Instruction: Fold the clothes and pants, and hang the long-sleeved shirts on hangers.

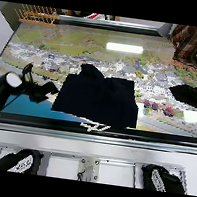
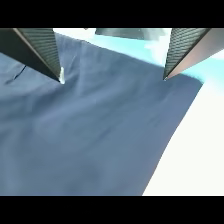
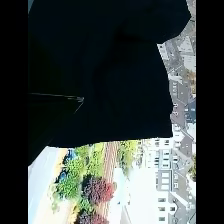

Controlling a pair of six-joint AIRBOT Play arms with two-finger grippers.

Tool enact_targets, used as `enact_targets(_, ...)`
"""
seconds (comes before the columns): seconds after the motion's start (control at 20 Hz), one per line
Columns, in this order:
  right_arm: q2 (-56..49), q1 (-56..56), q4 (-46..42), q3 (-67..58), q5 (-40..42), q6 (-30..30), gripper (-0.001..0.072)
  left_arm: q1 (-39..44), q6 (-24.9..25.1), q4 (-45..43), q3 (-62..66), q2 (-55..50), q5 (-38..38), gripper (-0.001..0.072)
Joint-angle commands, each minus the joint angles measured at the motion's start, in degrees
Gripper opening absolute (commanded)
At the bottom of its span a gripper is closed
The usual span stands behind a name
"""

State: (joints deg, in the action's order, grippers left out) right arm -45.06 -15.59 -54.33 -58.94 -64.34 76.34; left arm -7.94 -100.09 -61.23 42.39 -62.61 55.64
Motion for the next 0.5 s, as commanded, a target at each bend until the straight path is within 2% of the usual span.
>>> enact_targets(0.0,0.0,0.0,1.4,0.0,-0.2,0.2,0.0012,-8.2,0.1,10.8,-14.5,5.5,-7.8,0.0677)
enact_targets(0.3,-0.1,0.0,3.1,0.0,-0.2,0.2,0.0012,-8.5,0.0,15.4,-20.0,5.6,-14.2,0.0676)
enact_targets(0.45,-0.1,0.0,3.2,0.0,-0.2,0.2,0.0012,-8.5,0.0,16.4,-20.7,4.1,-15.0,0.0676)
